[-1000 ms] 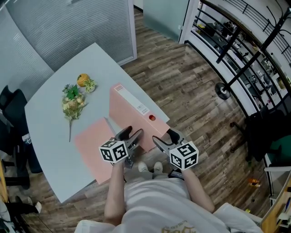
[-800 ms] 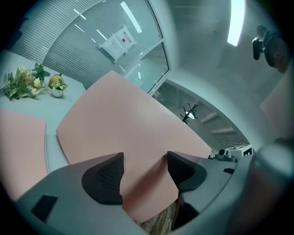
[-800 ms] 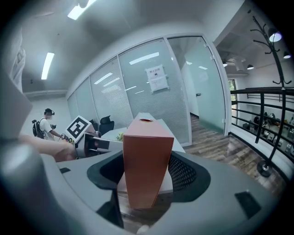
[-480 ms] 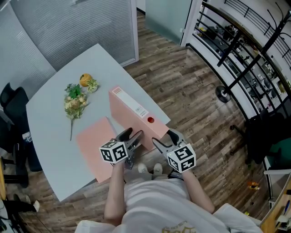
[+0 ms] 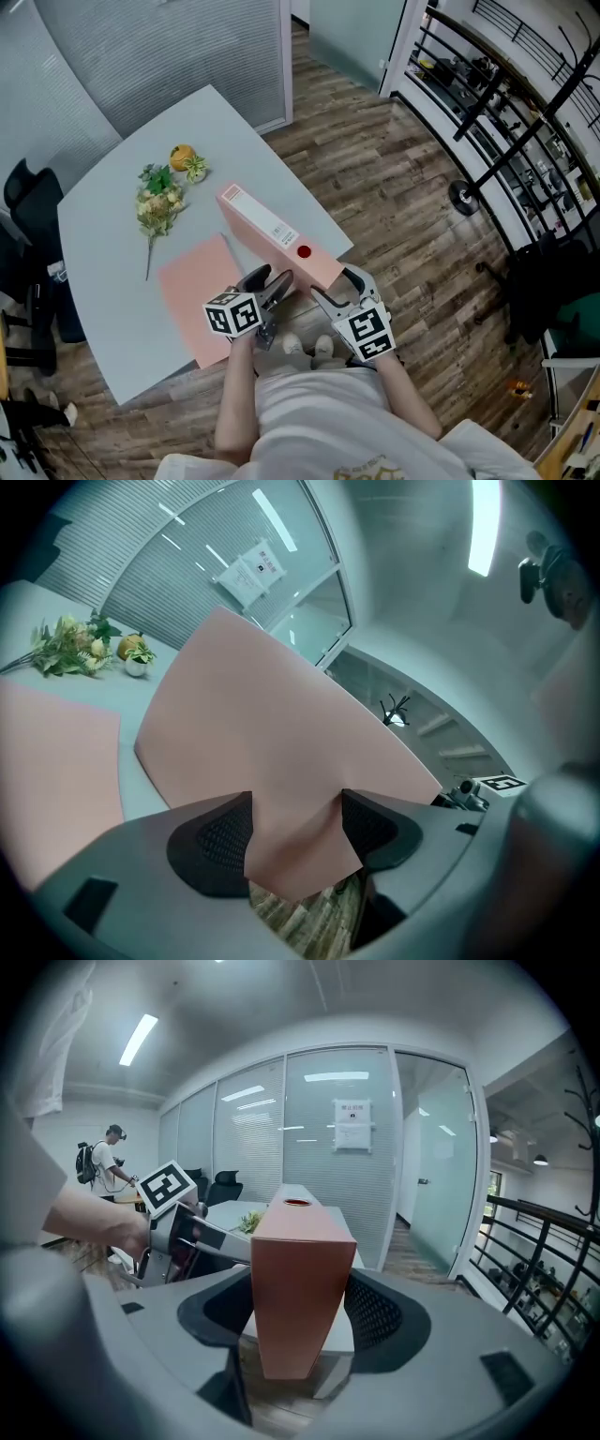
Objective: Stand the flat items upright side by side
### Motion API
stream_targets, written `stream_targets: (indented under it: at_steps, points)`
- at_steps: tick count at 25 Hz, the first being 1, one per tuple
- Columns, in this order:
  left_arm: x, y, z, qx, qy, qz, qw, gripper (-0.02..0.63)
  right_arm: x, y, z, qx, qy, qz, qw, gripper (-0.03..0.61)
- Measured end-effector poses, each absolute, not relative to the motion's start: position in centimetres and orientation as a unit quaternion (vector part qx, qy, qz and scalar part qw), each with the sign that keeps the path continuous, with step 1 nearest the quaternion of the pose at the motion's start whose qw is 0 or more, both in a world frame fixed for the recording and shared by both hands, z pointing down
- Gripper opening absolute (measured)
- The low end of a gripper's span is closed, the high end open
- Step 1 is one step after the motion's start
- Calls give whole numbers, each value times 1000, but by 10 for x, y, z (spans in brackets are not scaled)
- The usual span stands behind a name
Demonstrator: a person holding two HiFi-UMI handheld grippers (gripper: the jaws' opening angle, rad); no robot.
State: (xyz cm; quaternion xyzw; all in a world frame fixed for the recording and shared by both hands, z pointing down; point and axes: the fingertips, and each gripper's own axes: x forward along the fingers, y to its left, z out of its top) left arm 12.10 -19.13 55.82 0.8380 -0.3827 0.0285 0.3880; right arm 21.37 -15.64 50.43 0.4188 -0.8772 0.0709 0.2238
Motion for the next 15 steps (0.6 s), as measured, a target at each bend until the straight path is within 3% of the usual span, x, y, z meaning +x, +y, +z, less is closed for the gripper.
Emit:
stream_targets:
  at_steps: [15]
  points:
    - [100,-178,557,805,-444,-24,394,289,215,-148,498,394,-897,65,189,308]
